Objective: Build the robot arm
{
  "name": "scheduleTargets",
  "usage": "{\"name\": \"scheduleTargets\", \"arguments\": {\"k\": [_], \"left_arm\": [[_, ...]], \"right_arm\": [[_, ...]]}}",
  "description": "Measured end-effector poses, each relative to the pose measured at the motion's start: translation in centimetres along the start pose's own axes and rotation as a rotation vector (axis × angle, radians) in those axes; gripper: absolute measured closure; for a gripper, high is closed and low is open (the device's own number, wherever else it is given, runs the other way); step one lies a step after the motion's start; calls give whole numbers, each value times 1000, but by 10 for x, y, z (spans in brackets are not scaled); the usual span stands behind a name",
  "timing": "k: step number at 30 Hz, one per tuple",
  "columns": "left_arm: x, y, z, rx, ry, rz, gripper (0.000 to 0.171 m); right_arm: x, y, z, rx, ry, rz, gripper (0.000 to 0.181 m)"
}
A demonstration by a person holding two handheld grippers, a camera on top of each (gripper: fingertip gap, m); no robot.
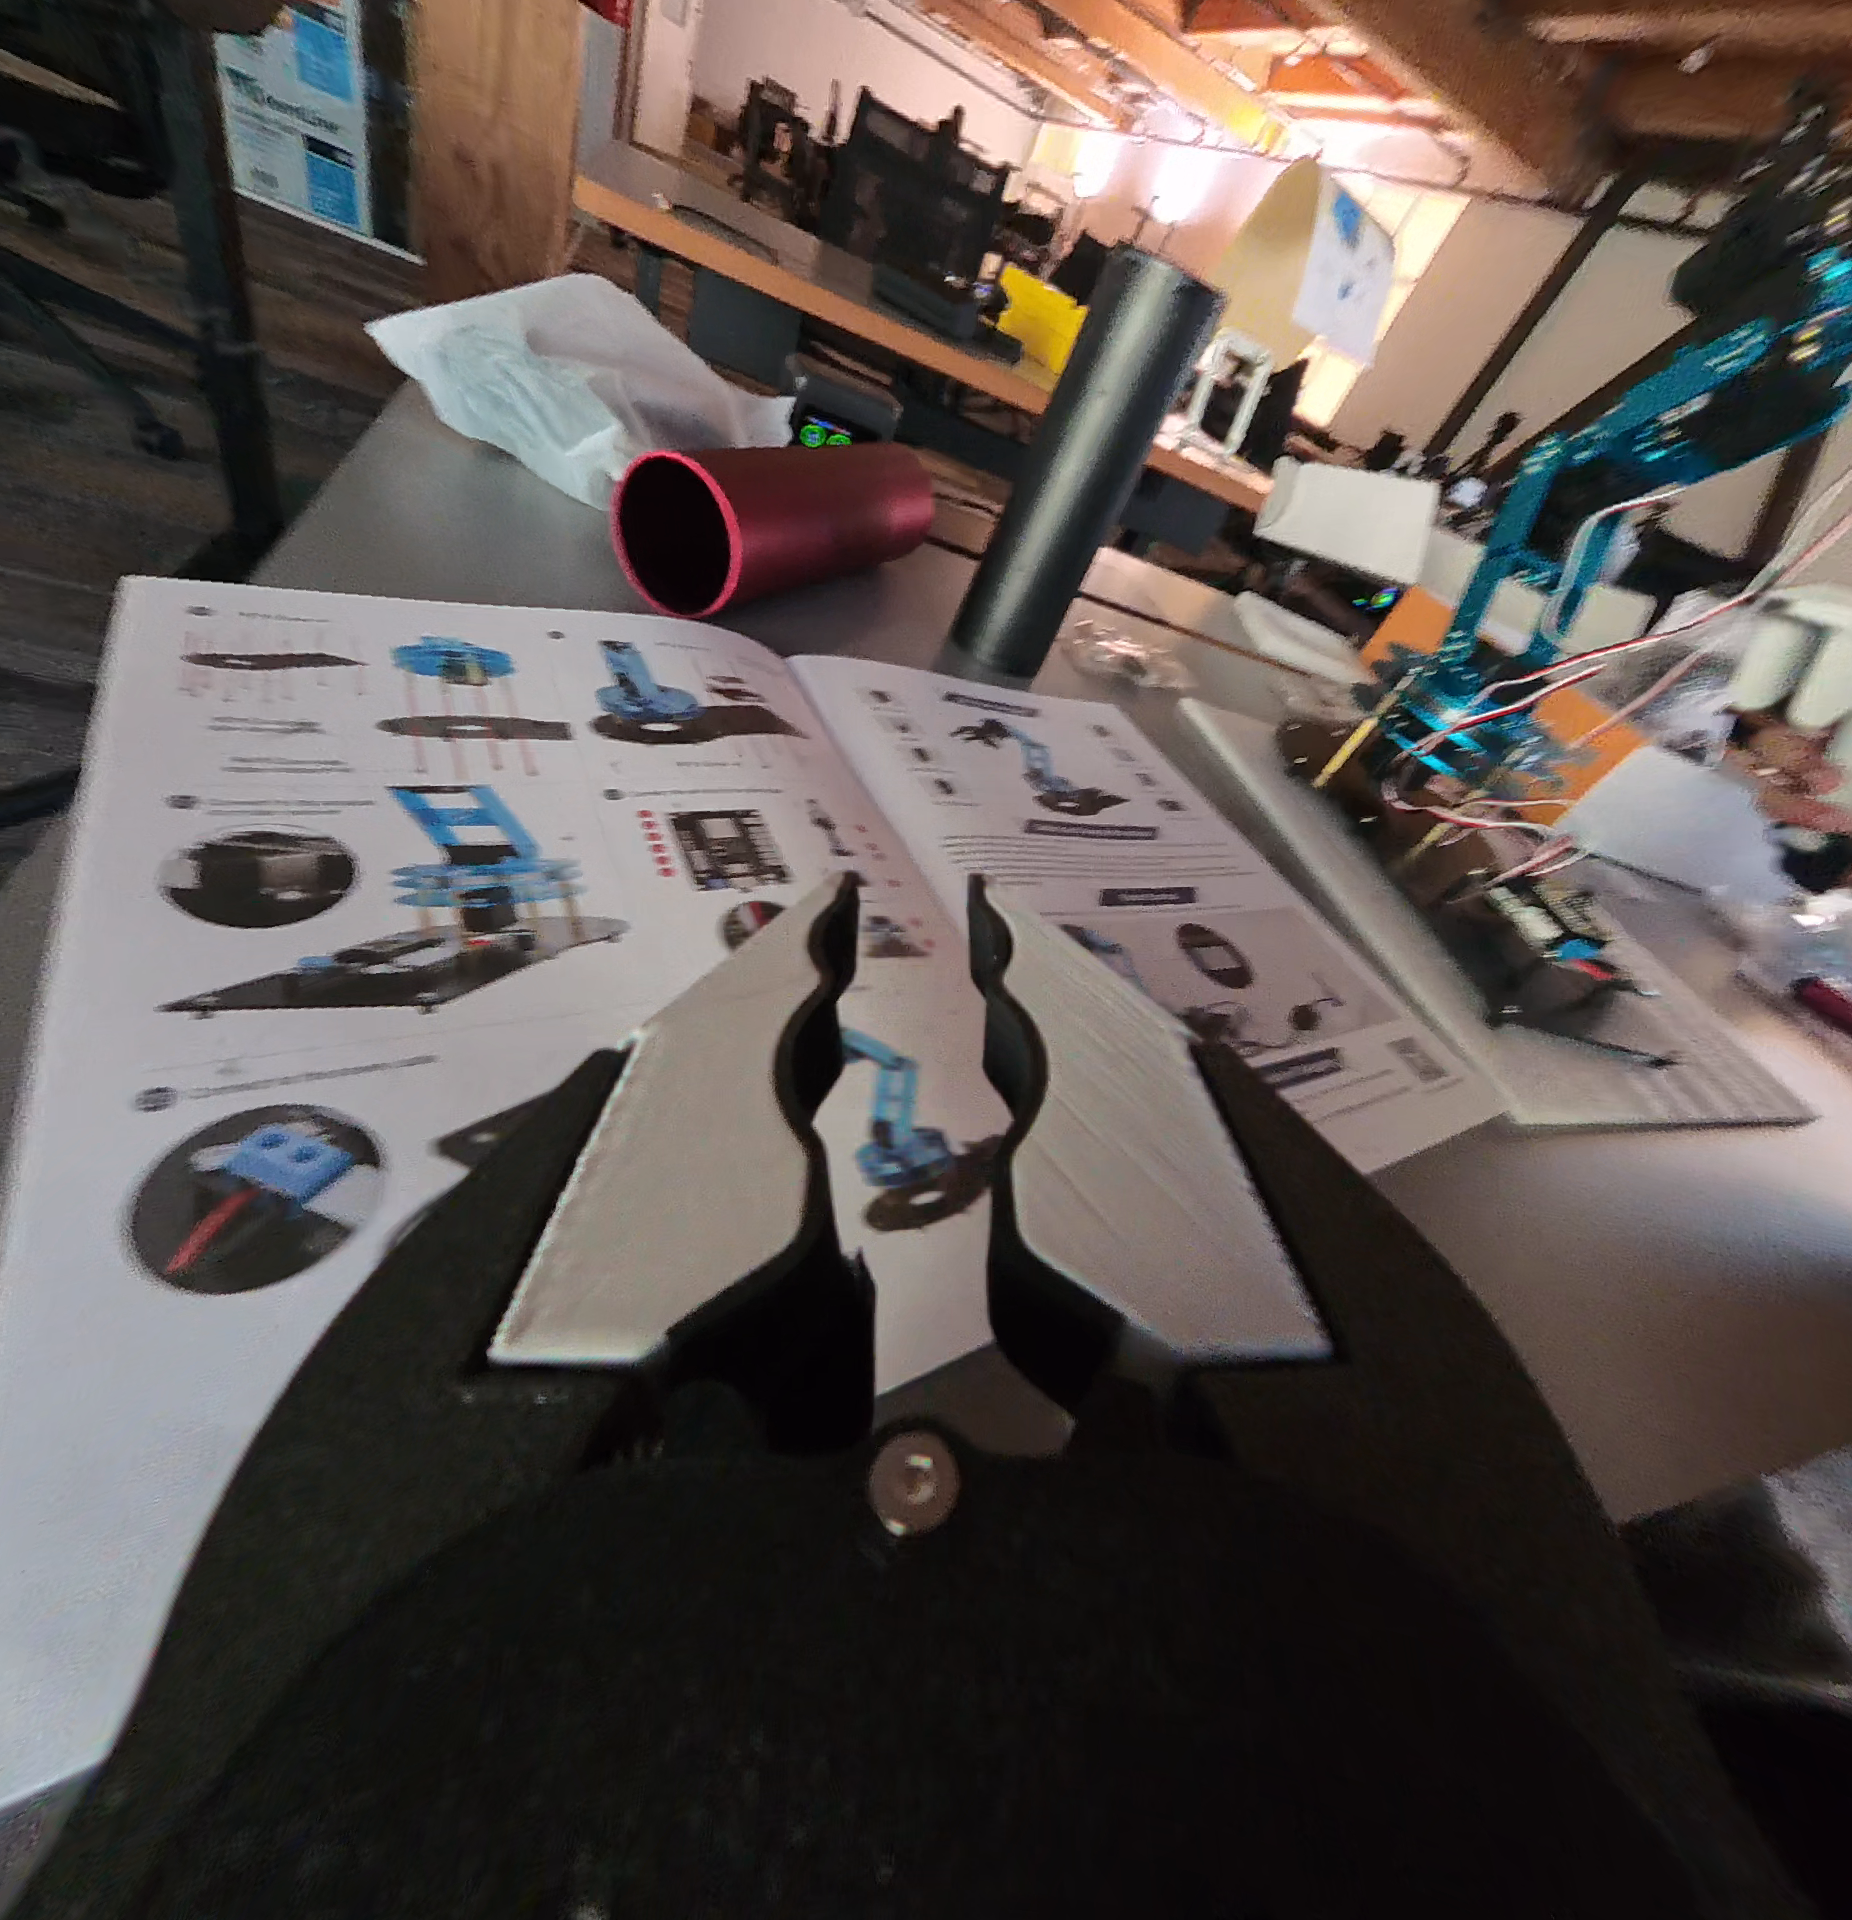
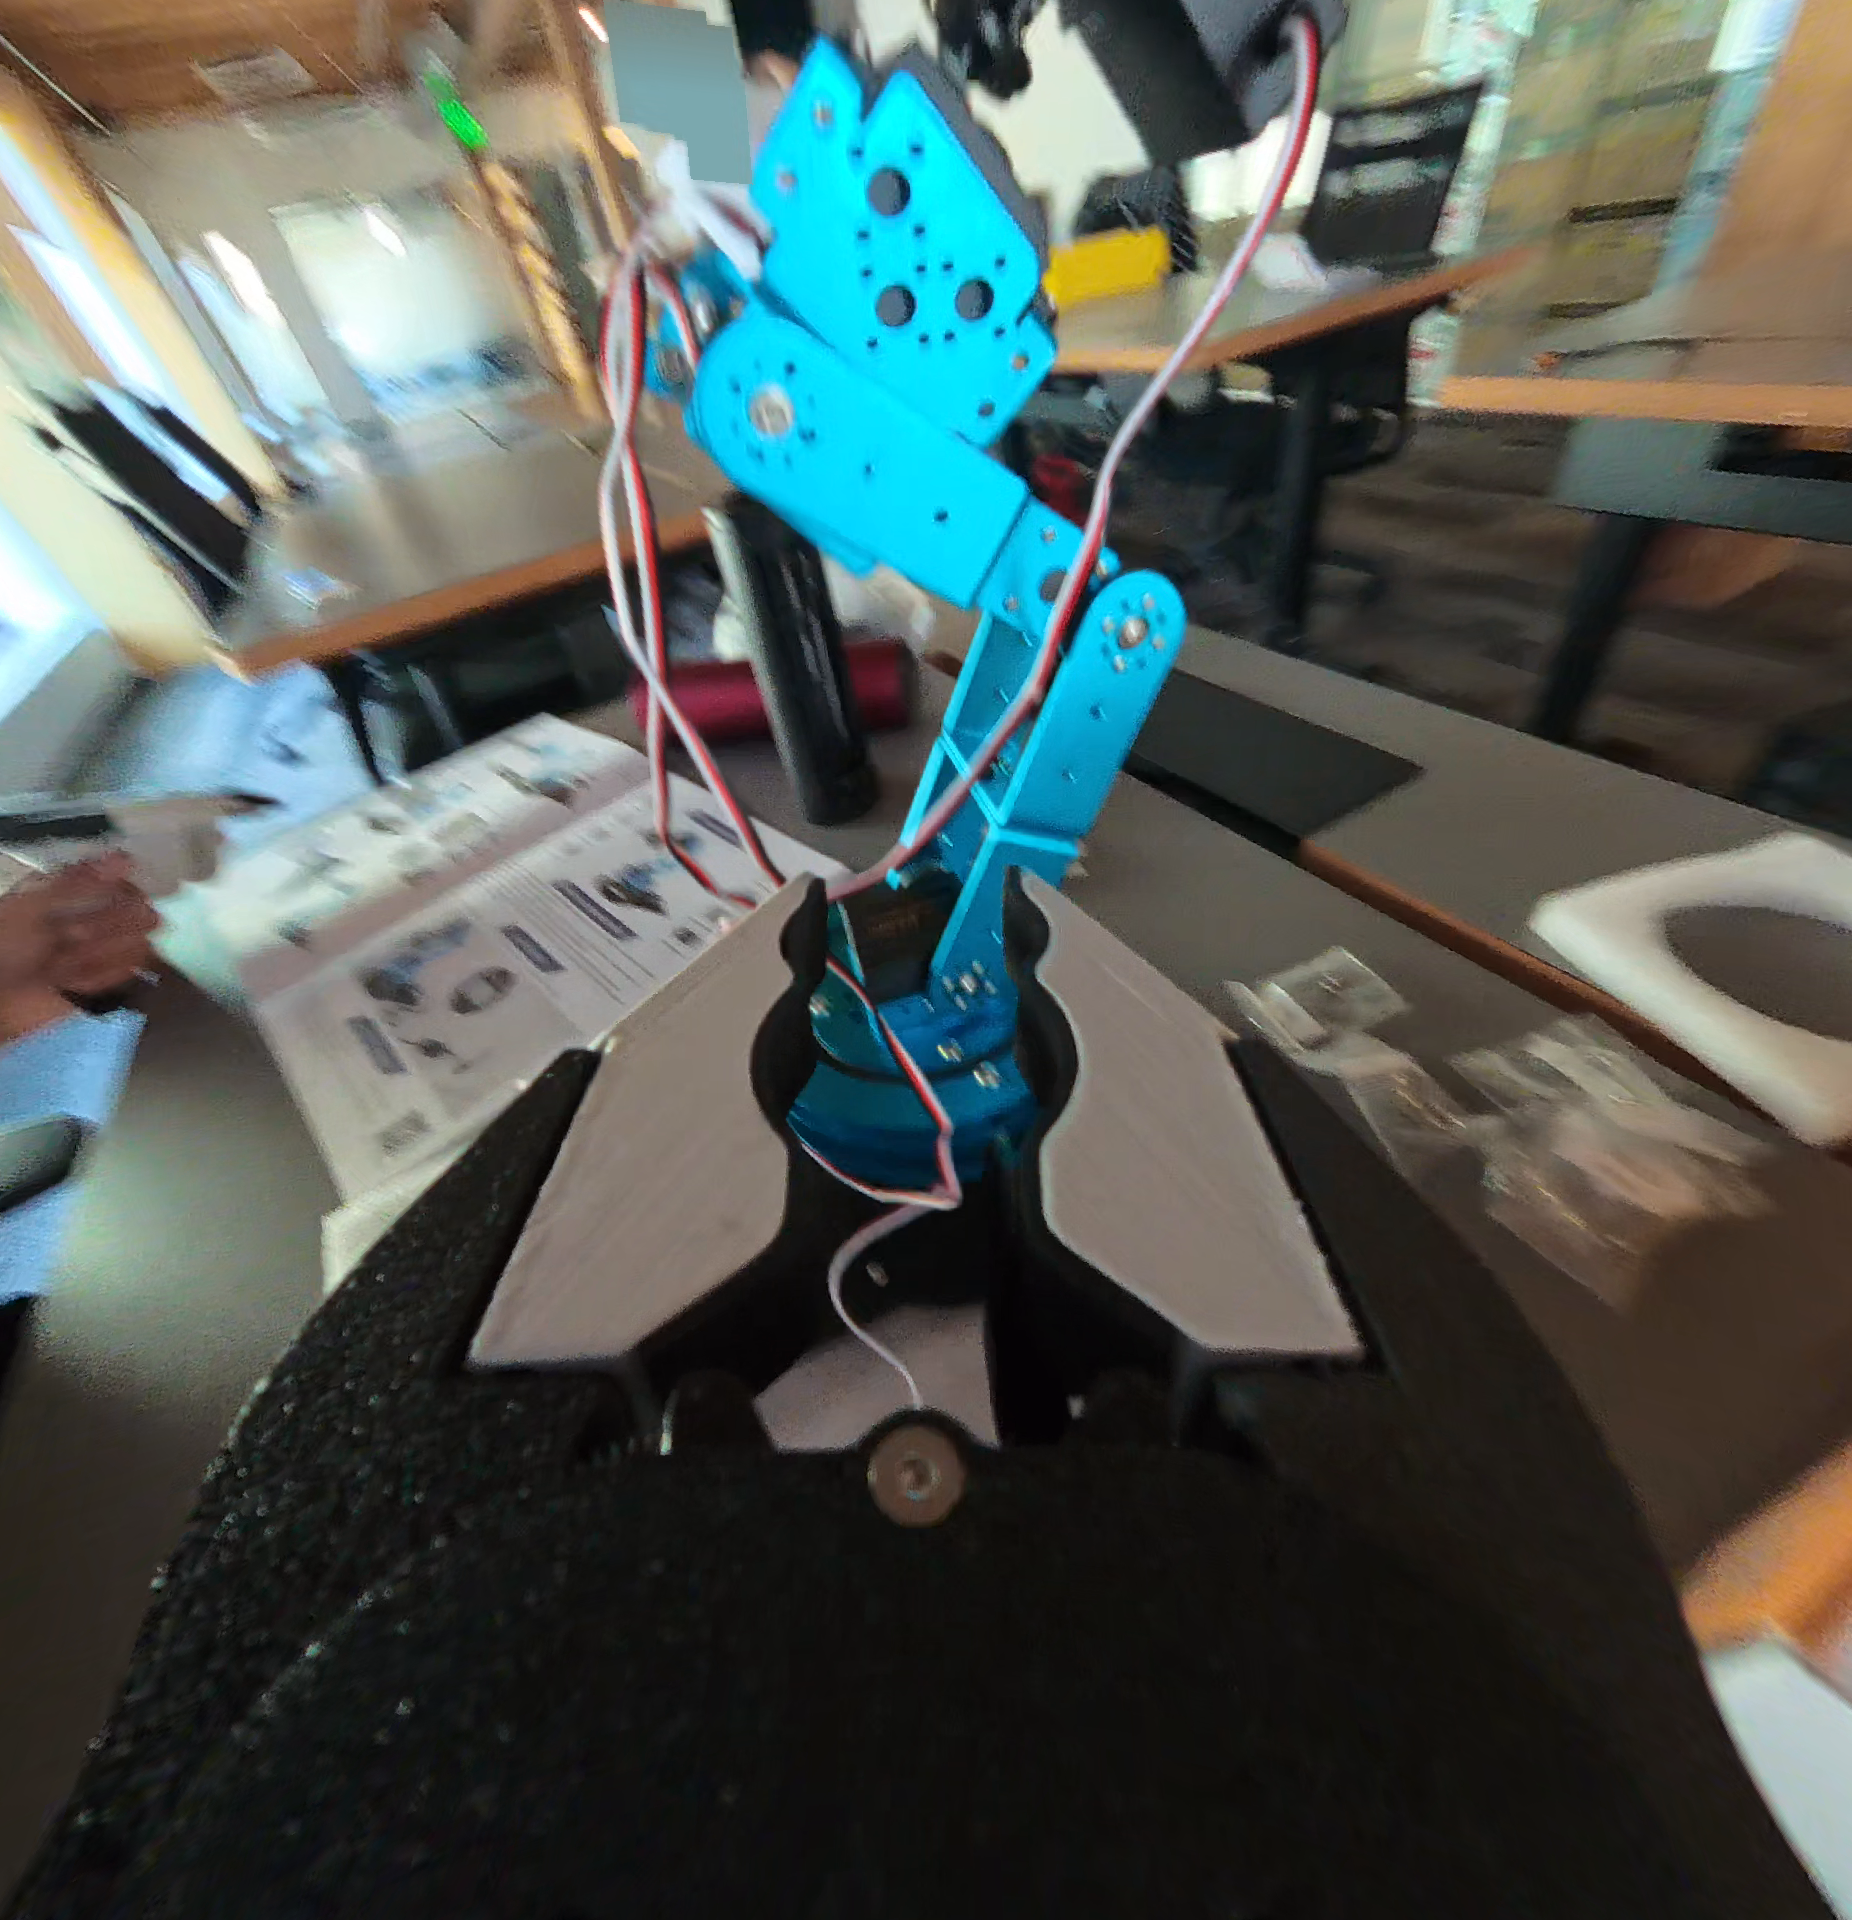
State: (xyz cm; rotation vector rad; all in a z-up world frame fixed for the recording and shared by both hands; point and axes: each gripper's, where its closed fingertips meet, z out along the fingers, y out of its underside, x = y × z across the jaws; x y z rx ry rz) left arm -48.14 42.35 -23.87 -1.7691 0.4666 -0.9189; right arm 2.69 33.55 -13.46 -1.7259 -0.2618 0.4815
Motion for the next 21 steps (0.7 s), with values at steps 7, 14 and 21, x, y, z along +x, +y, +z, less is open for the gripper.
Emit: {"name": "scheduleTargets", "arguments": {"k": [7,14,21], "left_arm": [[44,0,6,-63,18,115,151],[55,-10,24,-98,-68,209,151],[56,-6,28,-103,-74,176,151]], "right_arm": [[-14,9,-16,83,11,-65,150],[-20,3,-21,104,13,-68,150],[-17,9,-17,85,31,-78,151]]}}
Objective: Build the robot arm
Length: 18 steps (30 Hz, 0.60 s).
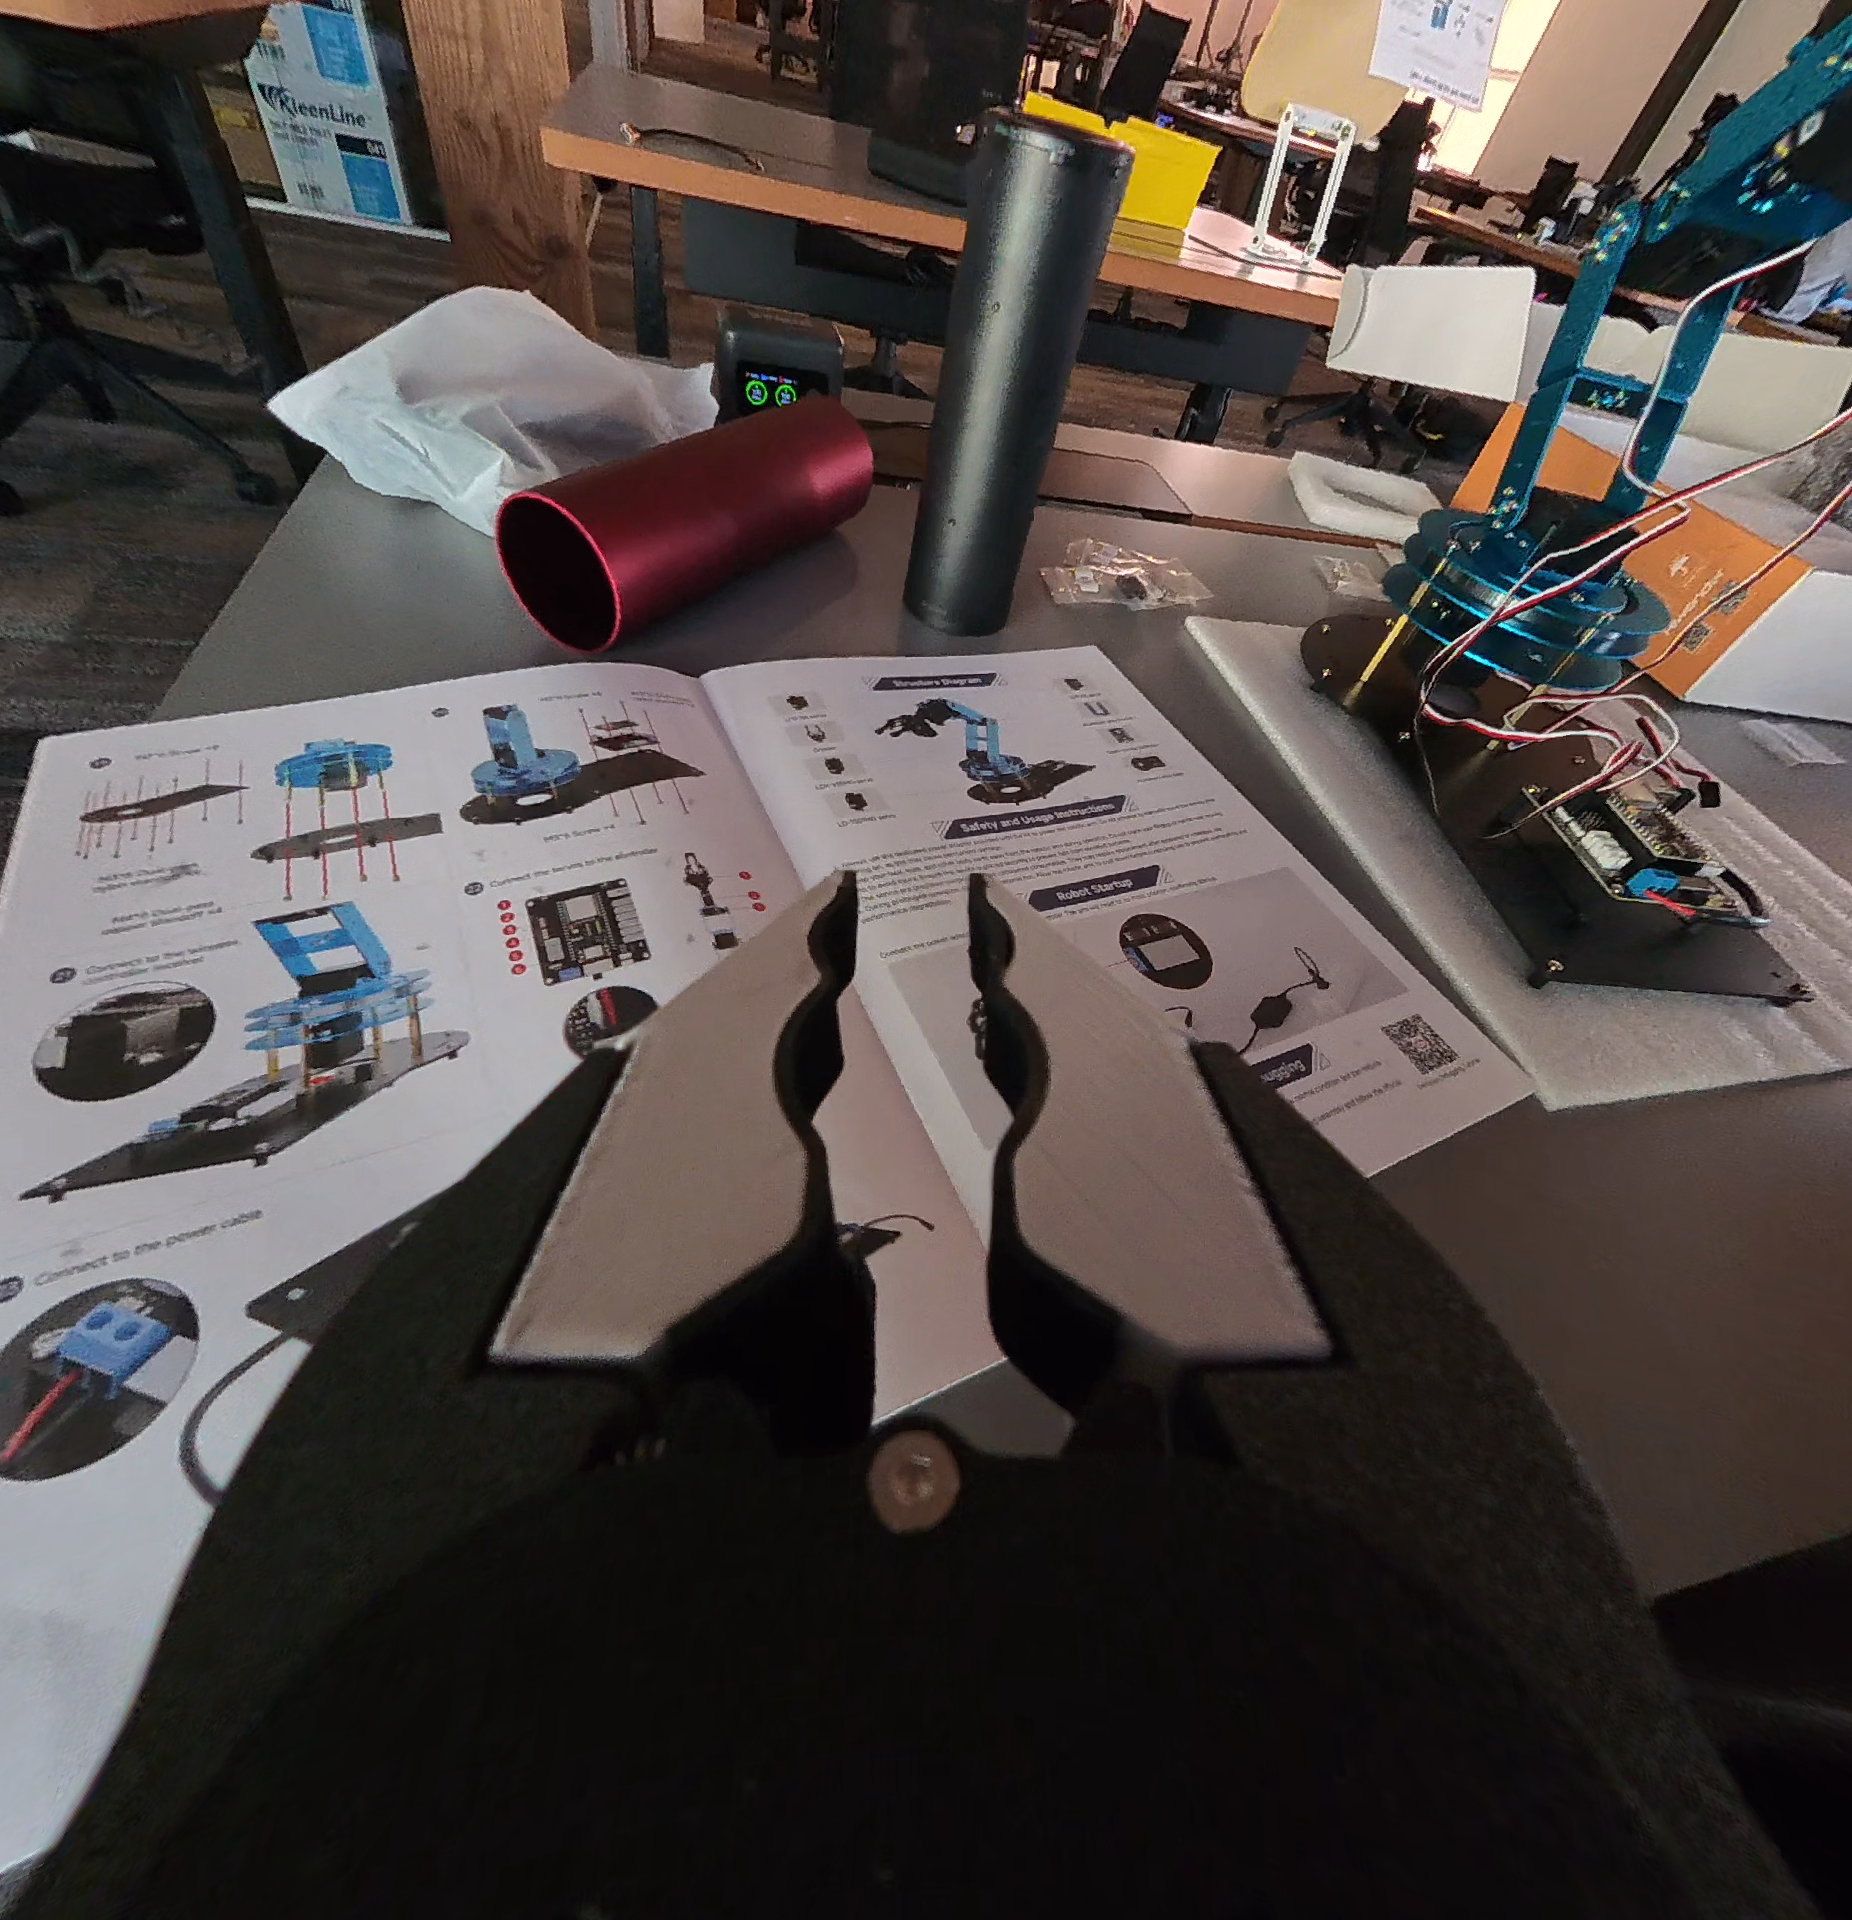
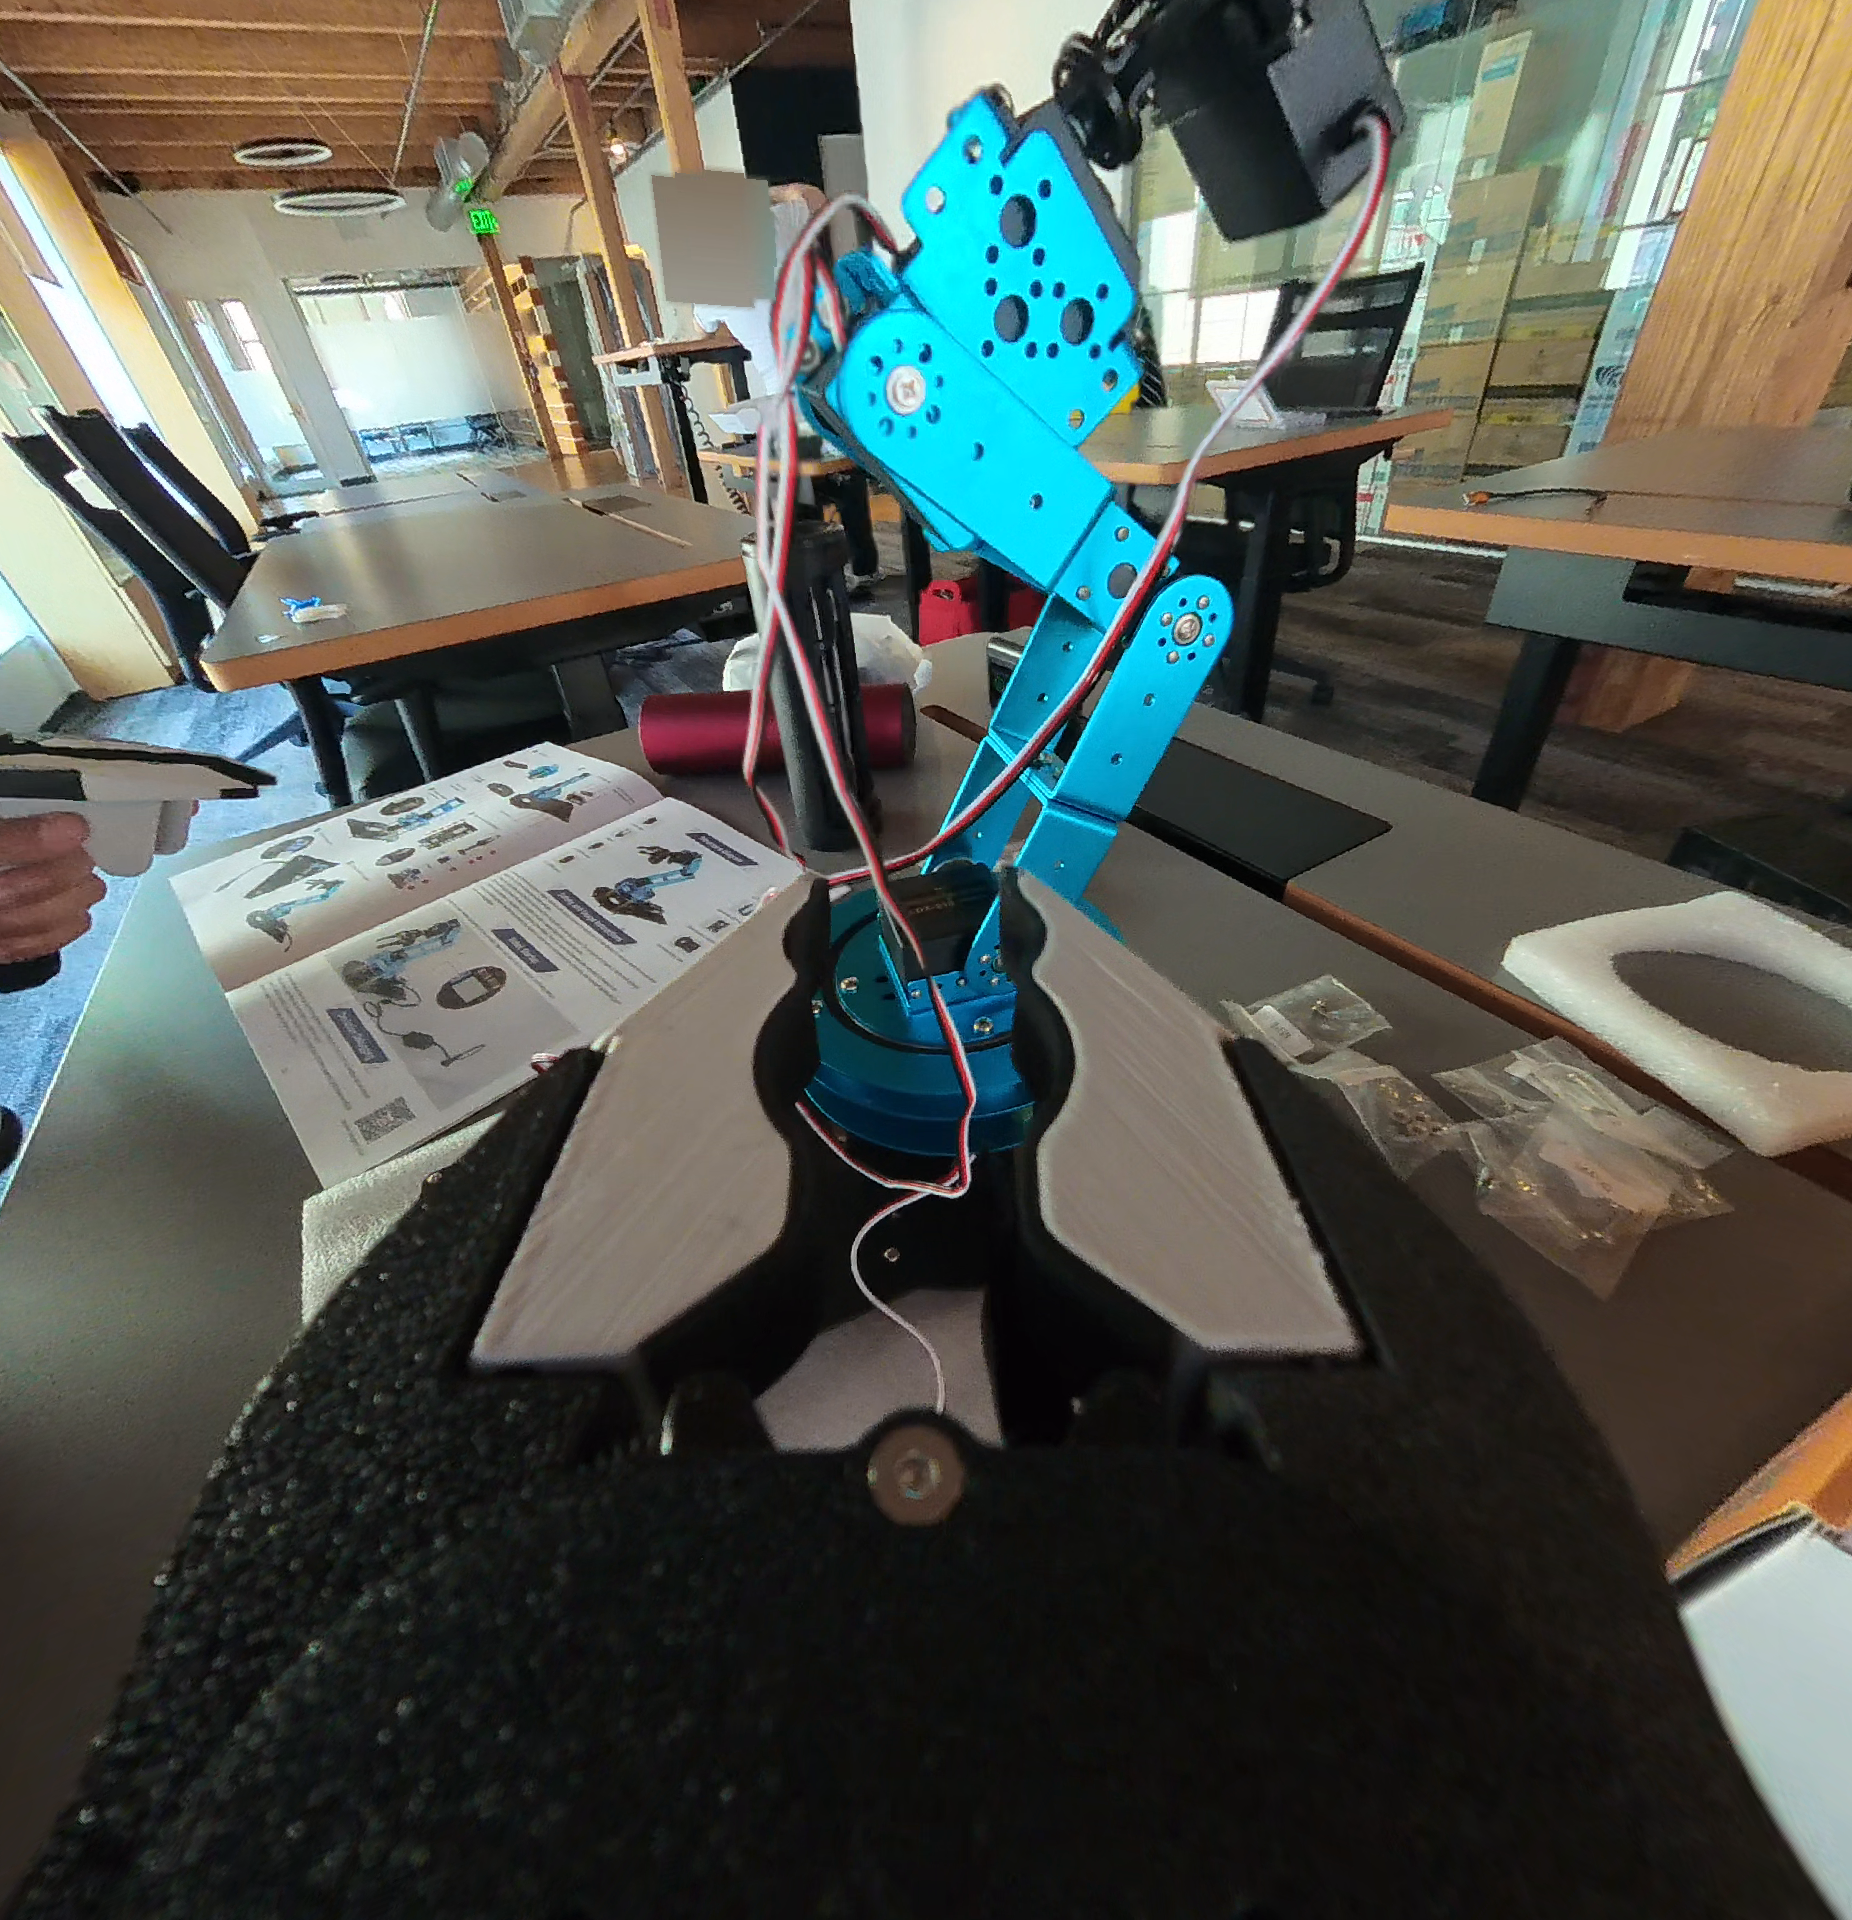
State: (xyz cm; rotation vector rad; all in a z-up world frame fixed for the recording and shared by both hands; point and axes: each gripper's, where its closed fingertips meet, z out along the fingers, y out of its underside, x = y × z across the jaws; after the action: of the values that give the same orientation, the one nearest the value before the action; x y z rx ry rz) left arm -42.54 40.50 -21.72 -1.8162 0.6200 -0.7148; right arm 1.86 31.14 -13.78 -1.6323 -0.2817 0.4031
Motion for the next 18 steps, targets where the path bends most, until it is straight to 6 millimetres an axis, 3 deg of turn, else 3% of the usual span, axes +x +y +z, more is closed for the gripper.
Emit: {"name": "scheduleTargets", "arguments": {"k": [4,11,18], "left_arm": [[-6,1,-2,1,-12,-14,151],[-6,-2,2,-44,0,-64,151],[25,-12,31,-80,46,-75,151]], "right_arm": [[7,-1,-2,22,22,22,153],[41,-29,-24,248,219,119,152],[39,-40,-27,392,285,180,144]]}}
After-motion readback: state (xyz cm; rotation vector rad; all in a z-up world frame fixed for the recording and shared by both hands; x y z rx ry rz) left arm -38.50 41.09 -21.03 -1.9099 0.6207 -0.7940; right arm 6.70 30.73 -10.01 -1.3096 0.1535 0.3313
